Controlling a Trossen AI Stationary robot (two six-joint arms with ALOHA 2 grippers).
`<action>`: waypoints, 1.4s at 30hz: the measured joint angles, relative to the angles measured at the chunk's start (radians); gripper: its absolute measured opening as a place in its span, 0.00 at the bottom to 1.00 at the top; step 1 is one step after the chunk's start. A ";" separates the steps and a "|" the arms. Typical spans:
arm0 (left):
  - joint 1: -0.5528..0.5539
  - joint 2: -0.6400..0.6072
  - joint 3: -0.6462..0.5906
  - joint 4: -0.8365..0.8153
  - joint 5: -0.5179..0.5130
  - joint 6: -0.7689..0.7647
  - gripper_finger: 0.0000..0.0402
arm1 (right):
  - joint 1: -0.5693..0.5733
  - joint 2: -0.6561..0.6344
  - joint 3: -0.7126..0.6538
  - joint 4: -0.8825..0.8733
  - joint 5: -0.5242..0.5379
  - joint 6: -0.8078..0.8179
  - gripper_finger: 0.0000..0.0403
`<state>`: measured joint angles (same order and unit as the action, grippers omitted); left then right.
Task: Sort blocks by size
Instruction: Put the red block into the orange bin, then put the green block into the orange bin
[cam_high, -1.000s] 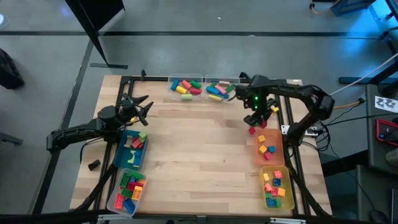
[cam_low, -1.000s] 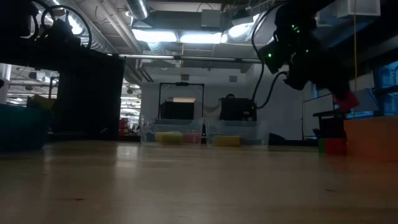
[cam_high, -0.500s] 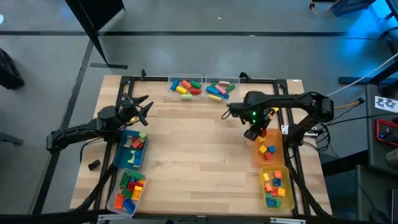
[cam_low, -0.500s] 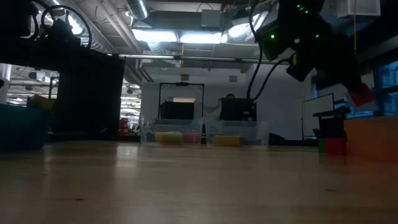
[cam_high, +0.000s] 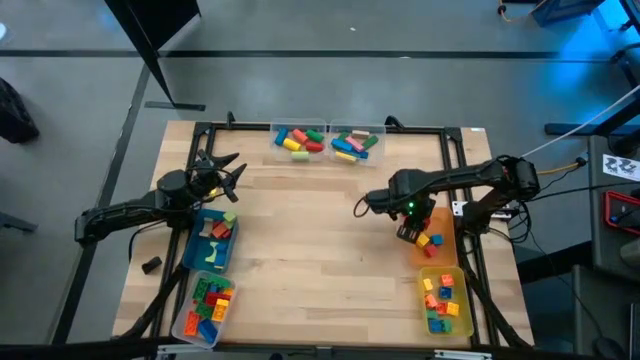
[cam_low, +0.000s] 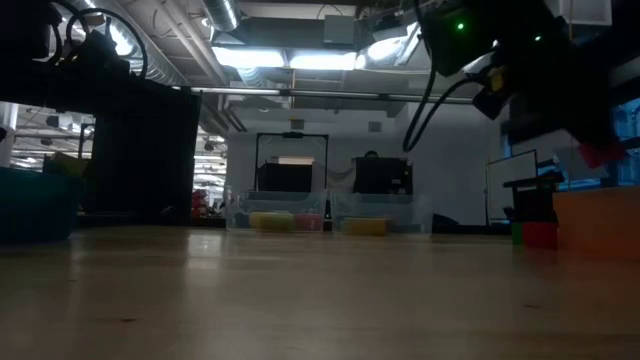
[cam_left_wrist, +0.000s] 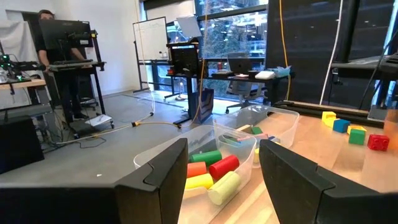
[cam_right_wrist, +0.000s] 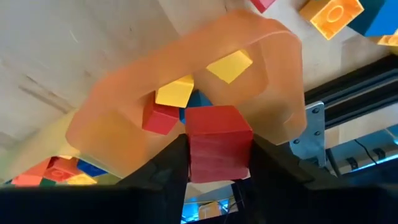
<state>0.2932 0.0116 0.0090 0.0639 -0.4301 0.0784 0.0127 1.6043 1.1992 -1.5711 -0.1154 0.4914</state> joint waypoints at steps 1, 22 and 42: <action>0.000 0.000 0.000 0.000 0.000 0.000 0.46 | 0.009 0.000 0.000 0.000 0.004 0.015 0.38; 0.000 0.000 0.000 0.000 0.000 0.000 0.46 | 0.052 0.000 0.000 0.034 0.098 0.277 0.47; 0.000 0.000 0.000 0.000 0.000 0.000 0.46 | -0.137 0.001 0.005 0.295 0.420 0.521 0.47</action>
<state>0.2932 0.0117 0.0090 0.0636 -0.4298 0.0784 -0.1245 1.6054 1.2037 -1.2764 0.3044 1.0119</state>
